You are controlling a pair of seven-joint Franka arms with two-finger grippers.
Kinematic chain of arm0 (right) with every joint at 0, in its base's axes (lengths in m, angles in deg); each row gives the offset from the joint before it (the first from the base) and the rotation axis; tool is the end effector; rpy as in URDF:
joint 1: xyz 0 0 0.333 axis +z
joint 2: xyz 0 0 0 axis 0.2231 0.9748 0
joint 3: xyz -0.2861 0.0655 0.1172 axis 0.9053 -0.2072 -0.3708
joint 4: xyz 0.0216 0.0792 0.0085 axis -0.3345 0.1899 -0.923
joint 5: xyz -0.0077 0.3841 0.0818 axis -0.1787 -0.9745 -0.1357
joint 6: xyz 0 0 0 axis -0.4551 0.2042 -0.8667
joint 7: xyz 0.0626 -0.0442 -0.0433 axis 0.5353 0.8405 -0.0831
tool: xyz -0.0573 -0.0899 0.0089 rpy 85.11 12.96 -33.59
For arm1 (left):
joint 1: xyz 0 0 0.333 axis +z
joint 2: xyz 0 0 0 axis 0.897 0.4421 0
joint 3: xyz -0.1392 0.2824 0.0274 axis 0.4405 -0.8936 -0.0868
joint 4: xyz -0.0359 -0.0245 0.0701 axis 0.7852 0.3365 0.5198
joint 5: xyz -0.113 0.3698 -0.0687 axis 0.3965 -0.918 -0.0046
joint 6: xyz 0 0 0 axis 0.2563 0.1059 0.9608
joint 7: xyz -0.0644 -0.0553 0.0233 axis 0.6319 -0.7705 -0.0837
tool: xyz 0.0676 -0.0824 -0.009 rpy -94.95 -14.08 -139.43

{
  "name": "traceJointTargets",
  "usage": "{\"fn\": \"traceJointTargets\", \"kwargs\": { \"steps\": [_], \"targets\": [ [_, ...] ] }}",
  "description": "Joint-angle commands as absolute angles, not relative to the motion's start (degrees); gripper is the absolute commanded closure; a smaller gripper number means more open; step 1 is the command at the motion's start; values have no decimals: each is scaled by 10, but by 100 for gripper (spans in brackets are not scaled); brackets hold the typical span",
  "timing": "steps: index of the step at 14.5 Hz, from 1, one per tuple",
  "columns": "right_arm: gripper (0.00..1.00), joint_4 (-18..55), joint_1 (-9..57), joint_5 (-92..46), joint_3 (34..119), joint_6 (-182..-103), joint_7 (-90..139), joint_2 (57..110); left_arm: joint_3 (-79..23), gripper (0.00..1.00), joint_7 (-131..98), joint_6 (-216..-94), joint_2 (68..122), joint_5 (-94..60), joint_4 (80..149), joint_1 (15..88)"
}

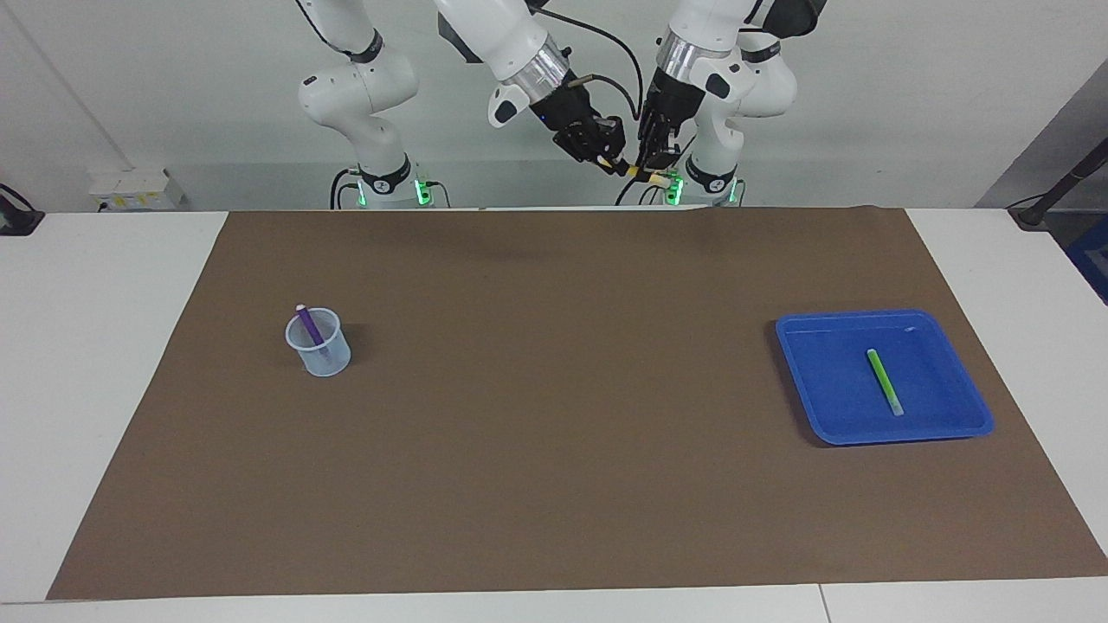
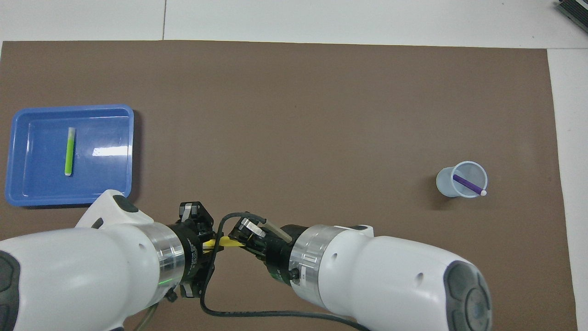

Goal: Transfer and insert pens with both arms
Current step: 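Grasp the yellow pen tip with the right gripper beside the left gripper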

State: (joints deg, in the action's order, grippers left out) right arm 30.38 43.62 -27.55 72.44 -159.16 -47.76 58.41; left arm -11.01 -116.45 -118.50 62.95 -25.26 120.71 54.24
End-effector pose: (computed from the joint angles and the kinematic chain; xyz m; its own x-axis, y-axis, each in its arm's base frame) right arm 0.3979 0.3795 0.5847 0.7829 -0.5346 -0.3183 -0.6108 -0.5628 -0.5569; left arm 0.3698 -0.2734 0.6142 0.0290 0.9778 -0.2078 0.9988 -0.0202 0.0441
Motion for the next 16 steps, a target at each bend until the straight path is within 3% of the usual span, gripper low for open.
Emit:
{"fn": "traceJointTargets", "kwargs": {
  "steps": [1, 7, 11, 14, 16],
  "targets": [
    [100, 310, 429, -291, 721, -1598, -462, 580, -113, 100, -1163, -1177, 616, -247, 1214, 535],
    [100, 310, 429, -291, 721, -1598, -460, 580, -114, 90, -1162, -1177, 616, -247, 1214, 532],
    [100, 310, 428, -291, 722, -1595, -453, 580, -114, 62, -1162, -1177, 616, -247, 1214, 532],
    [100, 310, 427, -291, 721, -1596, -451, 580, -114, 48, -1162, -1177, 616, -247, 1214, 532],
    [100, 310, 427, -291, 722, -1595, -450, 580, -114, 30, -1160, -1177, 616, -247, 1214, 532]
  ]
}}
